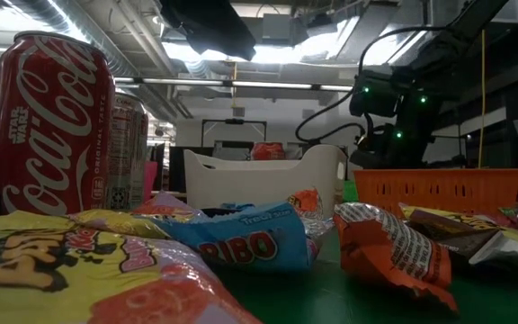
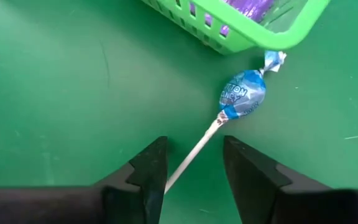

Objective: Sort candy
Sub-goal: Put the blue lollipop into the orange bin

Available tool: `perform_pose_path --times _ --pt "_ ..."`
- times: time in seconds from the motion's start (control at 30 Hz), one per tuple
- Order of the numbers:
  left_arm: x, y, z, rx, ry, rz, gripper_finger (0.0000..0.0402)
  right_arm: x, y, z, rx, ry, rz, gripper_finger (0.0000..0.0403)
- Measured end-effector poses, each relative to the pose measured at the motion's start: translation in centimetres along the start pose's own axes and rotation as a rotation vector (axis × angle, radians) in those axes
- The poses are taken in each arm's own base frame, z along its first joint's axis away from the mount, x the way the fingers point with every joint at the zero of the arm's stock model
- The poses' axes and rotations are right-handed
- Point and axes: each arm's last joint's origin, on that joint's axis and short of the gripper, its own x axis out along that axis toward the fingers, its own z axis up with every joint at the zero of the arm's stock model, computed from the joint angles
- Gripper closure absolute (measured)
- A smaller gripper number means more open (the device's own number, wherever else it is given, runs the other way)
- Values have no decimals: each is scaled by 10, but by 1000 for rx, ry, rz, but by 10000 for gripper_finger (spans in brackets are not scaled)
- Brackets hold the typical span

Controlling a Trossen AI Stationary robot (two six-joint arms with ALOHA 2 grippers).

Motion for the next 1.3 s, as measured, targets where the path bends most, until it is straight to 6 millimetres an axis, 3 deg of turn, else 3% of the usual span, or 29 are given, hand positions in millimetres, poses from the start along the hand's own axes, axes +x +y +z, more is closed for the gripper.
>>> perform_pose_path --times 0.13,0.47,0.97,1.3 --pt "0 0 0 0 1 0 289 0 0 0 0 1 1 278" --pt "0 0 0 0 1 0 289 -2 0 0 -32 3 18 396" --pt "0 0 0 1 3 0 289 -56 -15 -10 -36 39 95 397" --pt "0 0 0 1 3 0 289 -108 3 -30 -190 -41 404 400"
